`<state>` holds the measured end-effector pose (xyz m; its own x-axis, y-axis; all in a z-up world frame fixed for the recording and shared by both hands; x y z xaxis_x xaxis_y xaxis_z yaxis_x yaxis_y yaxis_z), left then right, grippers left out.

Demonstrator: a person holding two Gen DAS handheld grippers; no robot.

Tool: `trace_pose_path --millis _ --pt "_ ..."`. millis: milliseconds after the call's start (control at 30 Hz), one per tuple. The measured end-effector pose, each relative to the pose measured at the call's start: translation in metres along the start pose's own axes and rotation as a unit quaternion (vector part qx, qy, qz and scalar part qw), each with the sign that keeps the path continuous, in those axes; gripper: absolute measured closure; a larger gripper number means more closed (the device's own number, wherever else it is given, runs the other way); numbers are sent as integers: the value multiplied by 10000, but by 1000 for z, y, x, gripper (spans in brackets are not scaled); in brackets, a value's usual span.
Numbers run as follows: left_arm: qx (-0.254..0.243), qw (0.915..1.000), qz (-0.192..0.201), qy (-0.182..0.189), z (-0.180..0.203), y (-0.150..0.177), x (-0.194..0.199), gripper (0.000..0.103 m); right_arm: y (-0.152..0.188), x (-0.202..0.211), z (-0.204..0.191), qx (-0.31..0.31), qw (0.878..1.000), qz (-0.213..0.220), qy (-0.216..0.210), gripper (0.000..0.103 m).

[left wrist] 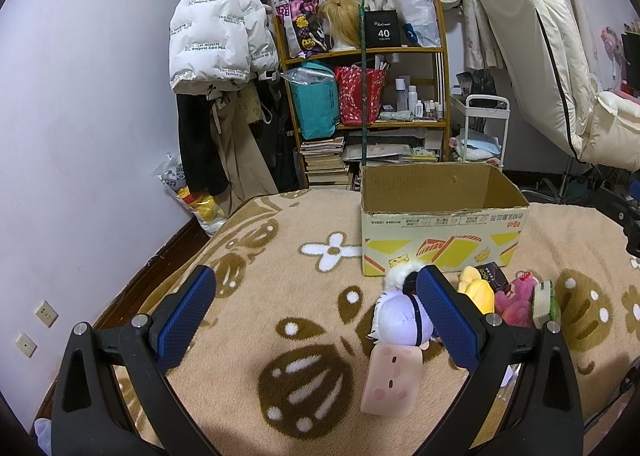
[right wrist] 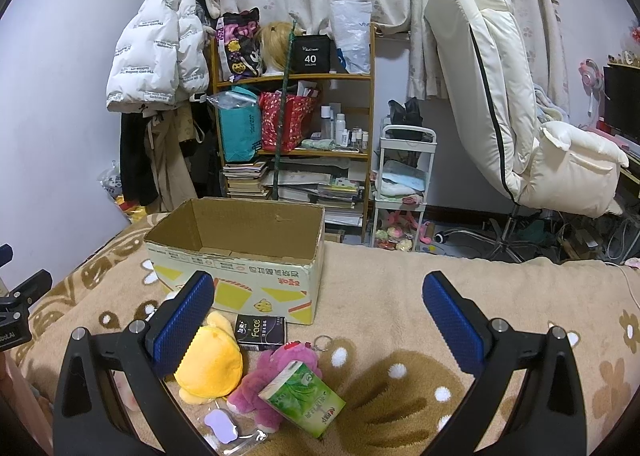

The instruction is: Organize soft objects

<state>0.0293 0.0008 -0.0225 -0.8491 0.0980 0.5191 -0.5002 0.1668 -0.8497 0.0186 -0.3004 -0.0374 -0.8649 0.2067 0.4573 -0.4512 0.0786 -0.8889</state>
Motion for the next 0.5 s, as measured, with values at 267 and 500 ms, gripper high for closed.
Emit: trace_pose_path --millis 267,500 --pt "-22 9999 -105 -14 0 7 -7 4 -1 2 0 2 10000 -11 -29 0" --pt "-58 9991 -376 174 2 9 -15 4 6 -12 -2 -107 9994 -310 -121 0"
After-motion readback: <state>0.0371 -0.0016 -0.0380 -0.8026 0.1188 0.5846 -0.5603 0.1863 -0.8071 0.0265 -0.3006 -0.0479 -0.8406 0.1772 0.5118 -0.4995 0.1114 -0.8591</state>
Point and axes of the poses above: each gripper's, at about its wrist camera, not at the fingertips, and x roughly against the way its jaws point, z to its right, y to its underside, the point moved 3 cm from there along -x, roughly the way its jaws point, and after that the axes turned 6 degrees about y, right-handed, at the moved point
